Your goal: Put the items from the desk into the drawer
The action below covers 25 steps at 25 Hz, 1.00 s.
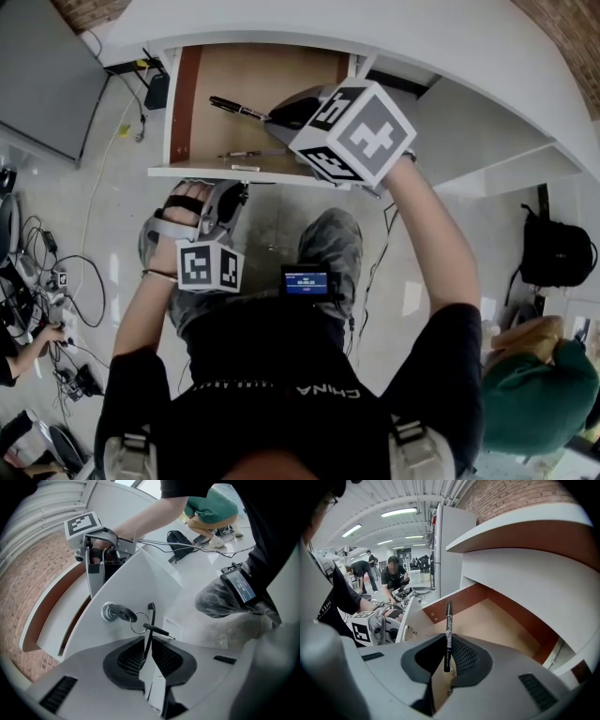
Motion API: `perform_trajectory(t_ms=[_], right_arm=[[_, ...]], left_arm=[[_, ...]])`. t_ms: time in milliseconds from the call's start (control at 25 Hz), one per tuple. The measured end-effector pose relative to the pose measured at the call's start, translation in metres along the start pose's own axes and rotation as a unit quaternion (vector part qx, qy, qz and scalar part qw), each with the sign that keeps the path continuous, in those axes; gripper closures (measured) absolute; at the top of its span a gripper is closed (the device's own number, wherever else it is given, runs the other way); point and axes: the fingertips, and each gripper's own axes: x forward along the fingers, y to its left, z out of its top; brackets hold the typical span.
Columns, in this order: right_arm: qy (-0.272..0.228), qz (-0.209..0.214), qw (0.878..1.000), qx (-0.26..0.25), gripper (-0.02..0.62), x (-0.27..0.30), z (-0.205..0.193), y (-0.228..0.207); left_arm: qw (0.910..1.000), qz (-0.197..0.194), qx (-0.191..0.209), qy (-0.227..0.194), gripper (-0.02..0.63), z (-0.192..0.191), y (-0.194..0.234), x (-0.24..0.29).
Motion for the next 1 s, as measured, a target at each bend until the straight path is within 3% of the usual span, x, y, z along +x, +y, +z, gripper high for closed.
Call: perform_trajectory(t_ms=[600,1000], right_arm=[[0.040,0.002,0.999,-0.013,0.549,0.013,-0.005,-0.008],[0.128,0.027,0.990,-0.054,0.549,0.043,-0.020,-0.003]], left_arm=[[0.9995,0.026,-0.016,0.003,0.571,-0.006,0.007,-0.022],[0.9949,-0.002,-0.098,-0.027,0.594,-0.001,0.018,-0.038]])
